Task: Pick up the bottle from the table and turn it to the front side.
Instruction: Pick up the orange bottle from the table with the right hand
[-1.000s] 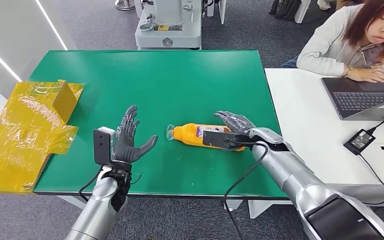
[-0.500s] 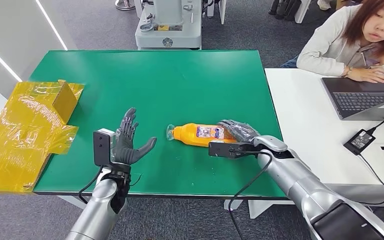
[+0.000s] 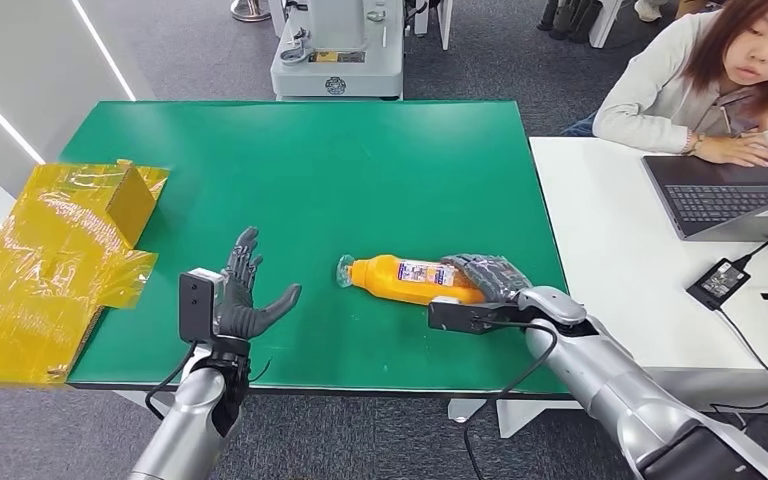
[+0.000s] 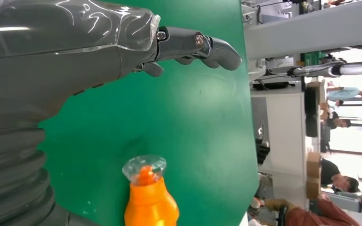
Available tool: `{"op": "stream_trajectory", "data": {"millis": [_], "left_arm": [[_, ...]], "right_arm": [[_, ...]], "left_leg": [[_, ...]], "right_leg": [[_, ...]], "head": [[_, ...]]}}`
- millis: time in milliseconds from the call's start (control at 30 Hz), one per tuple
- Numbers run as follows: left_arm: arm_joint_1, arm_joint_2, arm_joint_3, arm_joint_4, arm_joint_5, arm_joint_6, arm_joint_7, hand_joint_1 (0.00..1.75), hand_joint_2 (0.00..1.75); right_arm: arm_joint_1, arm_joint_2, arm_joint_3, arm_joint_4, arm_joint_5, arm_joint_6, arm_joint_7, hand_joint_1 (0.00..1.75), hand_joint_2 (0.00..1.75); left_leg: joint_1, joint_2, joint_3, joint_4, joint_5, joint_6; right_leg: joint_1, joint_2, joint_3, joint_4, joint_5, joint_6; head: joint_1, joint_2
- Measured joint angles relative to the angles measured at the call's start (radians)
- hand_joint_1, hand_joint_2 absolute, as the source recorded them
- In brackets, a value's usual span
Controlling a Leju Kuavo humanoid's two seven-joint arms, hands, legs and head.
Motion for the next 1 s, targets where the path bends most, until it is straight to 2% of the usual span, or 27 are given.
{"op": "stream_trajectory", "data": {"millis": [267,367,500,667,833,1000], "left_arm": [[0.013,0.004,0.033,0.022,0.014,-0.018,-0.012,0.0,1.75],[0.026,0.004,0.034,0.02,0.008,-0.021,-0.02,0.0,1.75],[0.038,0.002,0.034,0.008,0.0,-0.011,-0.022,0.0,1.75],[0.036,-0.002,0.033,0.0,0.002,-0.01,-0.019,0.0,1.75],[0.021,-0.009,0.032,-0.005,-0.007,-0.014,-0.008,0.0,1.75],[0.005,-0.009,0.026,-0.004,-0.001,-0.042,0.016,0.0,1.75]], "right_arm": [[0.014,-0.018,0.022,-0.034,0.01,-0.045,-0.001,1.75,1.75],[0.054,-0.021,-0.005,-0.072,-0.095,-0.094,-0.057,1.75,1.75],[0.169,-0.012,-0.118,-0.186,-0.311,-0.15,-0.156,1.75,1.75],[0.309,0.033,-0.245,-0.334,-0.433,-0.2,-0.208,1.75,1.75],[0.433,0.096,-0.312,-0.458,-0.431,-0.278,-0.217,1.75,1.75],[0.502,0.136,-0.362,-0.557,-0.428,-0.302,-0.214,1.75,1.75]], "left_leg": [[0.0,0.0,0.0,0.0,0.0,0.0],[0.0,-0.001,0.0,0.0,0.0,0.0],[0.0,-0.002,-0.002,0.0,0.0,0.0],[0.0,-0.002,-0.002,-0.001,0.0,0.0],[0.0,-0.002,-0.002,-0.001,0.0,0.0],[0.0,-0.002,-0.002,-0.001,0.0,0.0]], "right_leg": [[0.0,0.0,0.0,0.0,0.0,0.0],[0.0,-0.001,0.0,0.0,0.0,0.0],[0.0,-0.002,-0.001,0.0,0.0,0.0],[0.0,-0.002,-0.001,0.0,-0.001,0.0],[0.0,-0.002,-0.002,0.0,-0.001,0.0],[0.0,-0.002,-0.001,0.0,-0.001,0.0]], "head": [[0.0,0.0],[0.0,0.0],[0.0,0.0],[0.0,0.0],[0.0,0.0],[0.0,0.0]]}}
